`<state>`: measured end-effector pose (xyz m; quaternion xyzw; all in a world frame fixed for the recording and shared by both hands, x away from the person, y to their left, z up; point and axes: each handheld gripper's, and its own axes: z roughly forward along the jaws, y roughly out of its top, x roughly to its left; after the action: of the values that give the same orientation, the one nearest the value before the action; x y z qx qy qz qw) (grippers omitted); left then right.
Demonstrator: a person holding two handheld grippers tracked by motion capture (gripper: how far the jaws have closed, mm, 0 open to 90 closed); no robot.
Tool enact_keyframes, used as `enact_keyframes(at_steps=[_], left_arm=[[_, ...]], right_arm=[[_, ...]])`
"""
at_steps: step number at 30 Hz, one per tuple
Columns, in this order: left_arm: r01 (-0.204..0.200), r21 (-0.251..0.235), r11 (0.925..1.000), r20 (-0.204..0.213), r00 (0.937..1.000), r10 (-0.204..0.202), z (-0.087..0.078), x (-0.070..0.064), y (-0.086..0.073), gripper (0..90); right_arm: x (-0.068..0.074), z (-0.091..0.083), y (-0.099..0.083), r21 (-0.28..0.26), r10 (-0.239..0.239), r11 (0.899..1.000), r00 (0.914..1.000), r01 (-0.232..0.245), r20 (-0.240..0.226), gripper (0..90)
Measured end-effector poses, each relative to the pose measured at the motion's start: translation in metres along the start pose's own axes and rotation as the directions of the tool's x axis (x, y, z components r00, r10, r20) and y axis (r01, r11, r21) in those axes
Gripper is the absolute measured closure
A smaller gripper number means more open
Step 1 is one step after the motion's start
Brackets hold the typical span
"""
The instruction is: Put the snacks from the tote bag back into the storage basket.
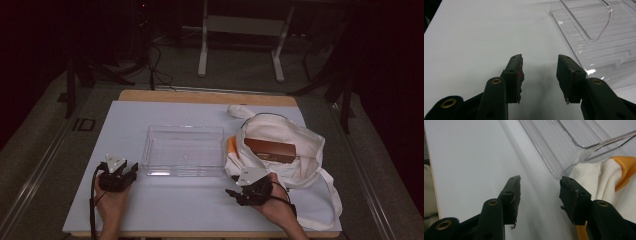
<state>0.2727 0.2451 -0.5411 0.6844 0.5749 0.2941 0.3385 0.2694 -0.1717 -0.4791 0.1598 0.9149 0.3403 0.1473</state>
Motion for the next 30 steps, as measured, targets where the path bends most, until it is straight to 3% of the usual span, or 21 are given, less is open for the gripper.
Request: enact_keyframes(at_steps=[30], left_arm=[[0.006,0.001,1.0000,0.001,1.0000,-0.006,0.000,0.001,0.000,56.0]], right_arm=[[-0.016,-0.020,0.015,0.024,-0.034,0.999,0.9990,0.033,0.030,50.2]])
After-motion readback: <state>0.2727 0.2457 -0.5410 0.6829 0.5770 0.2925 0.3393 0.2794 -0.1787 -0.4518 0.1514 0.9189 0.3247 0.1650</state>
